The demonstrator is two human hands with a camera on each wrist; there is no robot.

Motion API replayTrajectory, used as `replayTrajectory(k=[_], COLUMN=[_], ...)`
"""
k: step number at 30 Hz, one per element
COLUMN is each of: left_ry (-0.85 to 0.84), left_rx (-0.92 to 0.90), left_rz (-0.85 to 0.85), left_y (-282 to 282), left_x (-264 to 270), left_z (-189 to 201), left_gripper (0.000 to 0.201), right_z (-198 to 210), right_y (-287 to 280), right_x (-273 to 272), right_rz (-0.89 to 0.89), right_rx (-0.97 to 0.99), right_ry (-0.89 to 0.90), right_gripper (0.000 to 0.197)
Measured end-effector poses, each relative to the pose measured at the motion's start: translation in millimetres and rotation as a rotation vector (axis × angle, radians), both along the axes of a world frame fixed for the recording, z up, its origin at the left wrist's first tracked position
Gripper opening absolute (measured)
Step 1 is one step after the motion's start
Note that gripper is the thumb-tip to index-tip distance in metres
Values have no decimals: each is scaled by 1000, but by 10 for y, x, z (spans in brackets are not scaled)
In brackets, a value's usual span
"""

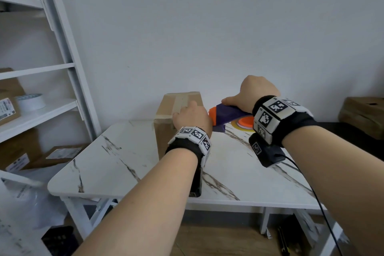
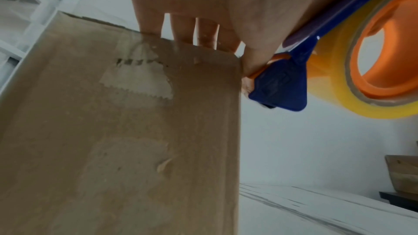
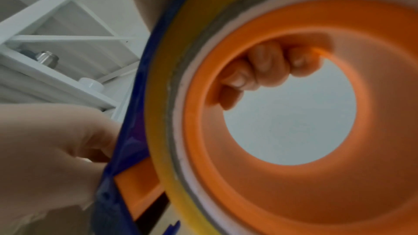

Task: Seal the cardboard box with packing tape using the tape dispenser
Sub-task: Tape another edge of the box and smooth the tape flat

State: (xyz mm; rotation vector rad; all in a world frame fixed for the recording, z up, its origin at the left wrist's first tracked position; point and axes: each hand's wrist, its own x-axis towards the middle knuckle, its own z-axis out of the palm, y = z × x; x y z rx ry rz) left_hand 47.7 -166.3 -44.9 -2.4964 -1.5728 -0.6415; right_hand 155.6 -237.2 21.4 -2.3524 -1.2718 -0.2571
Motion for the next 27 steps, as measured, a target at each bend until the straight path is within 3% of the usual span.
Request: replayTrajectory(k=[4, 19, 27], left_ry=[18, 78, 73], left_rx=[-11, -12, 15], left_rz=[4, 9, -7], left_y=[-23, -41, -18], left_x=[-8, -19, -38], left_z=[30, 58, 7], left_gripper=[28, 30, 28], right_z=[-23, -261, -471], right_y=[-27, -91, -100], right_x=[-43, 102, 207], right_rz=[-11, -83, -71], right_rx=[4, -53, 66], right_ry=[17, 353, 355], right_gripper=[44, 43, 57])
